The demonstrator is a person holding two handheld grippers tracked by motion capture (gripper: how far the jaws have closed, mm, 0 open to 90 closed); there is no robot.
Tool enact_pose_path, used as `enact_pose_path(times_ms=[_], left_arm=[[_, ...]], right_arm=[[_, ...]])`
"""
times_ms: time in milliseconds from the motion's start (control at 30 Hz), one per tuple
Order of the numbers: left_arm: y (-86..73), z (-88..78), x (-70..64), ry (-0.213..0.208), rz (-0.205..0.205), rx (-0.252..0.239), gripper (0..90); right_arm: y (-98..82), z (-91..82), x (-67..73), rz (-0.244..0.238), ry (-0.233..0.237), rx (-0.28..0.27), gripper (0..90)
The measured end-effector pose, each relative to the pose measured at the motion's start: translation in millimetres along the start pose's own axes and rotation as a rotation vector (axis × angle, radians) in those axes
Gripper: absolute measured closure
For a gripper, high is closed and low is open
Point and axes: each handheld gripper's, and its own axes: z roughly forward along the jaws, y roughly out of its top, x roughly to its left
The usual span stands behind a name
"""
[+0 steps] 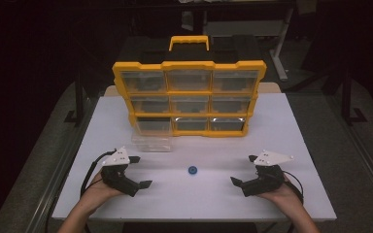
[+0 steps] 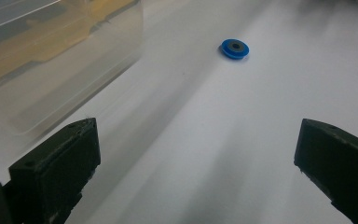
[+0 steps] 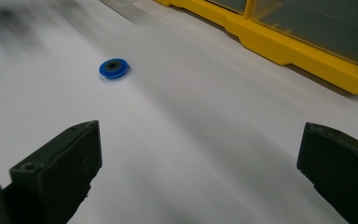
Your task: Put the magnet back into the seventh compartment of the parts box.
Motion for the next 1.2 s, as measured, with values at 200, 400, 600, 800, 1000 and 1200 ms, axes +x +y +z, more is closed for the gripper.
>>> enact_pose_path(times_ms=[200, 400, 600, 800, 1000, 1200], left_arm=[[-0.7, 0.6, -0.9, 0.003, 0.001, 0.005, 0.2], [-2.3, 1.1, 0.8, 0.005, -0.02, -0.002, 0.2], [-2.2, 1.5, 0.0, -0.001, -0.011, 0.006, 0.2], [-2.4, 2.3, -0.5, -0.012, -0.013, 0.003, 0.2], [-2.6, 0.9, 0.9, -0.013, -0.004, 0.002, 0.2], [-2.3, 0.2, 0.6, -0.019, -0.012, -0.006, 0.2]], right_arm=[[1.8, 1.6, -0.8, 0.002, 0.005, -0.007, 0.0], [6.1, 4.2, -1.2, 0.004, 0.008, -0.02, 0.0], [10.3, 10.3, -3.6, 0.009, 0.022, -0.026, 0.0], [12.7, 14.2, -3.3, 0.008, 0.029, -0.022, 0.0], [16.1, 18.0, -3.4, 0.009, 0.034, -0.03, 0.0], [20.0, 22.5, -3.0, 0.004, 0.037, -0.028, 0.0]])
